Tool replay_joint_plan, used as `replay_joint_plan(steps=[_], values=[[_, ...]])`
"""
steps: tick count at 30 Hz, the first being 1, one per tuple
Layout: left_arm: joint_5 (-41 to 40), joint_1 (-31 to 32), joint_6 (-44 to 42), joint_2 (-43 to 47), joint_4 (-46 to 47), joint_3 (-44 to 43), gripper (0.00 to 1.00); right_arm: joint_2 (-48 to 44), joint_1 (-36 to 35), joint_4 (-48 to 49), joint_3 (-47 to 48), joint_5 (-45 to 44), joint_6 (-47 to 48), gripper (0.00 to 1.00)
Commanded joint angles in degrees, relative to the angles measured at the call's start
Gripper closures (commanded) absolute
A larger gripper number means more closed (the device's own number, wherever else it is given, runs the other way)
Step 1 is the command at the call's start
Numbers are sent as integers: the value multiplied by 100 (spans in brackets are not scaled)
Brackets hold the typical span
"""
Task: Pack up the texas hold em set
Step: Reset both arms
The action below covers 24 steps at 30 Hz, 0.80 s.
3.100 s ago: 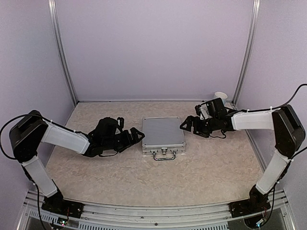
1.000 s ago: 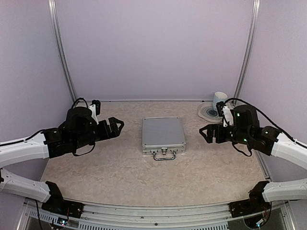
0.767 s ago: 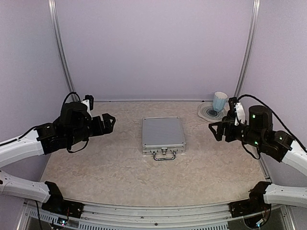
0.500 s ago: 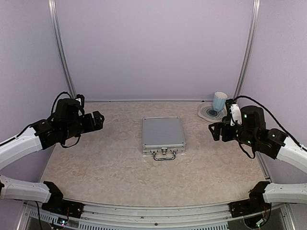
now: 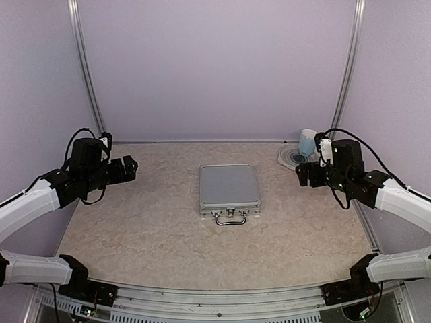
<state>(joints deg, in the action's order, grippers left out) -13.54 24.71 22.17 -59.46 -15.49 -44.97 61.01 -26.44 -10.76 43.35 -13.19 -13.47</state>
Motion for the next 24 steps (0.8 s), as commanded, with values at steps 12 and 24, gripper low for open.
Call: replay_joint_plan(steps=[12, 24], values=[[-1000, -54, -523, 847, 945, 674, 1, -921, 46, -361, -126, -179, -83, 1], [-811, 355, -390, 599, 321, 211, 1, -1403, -11, -664, 158, 510, 86, 1]])
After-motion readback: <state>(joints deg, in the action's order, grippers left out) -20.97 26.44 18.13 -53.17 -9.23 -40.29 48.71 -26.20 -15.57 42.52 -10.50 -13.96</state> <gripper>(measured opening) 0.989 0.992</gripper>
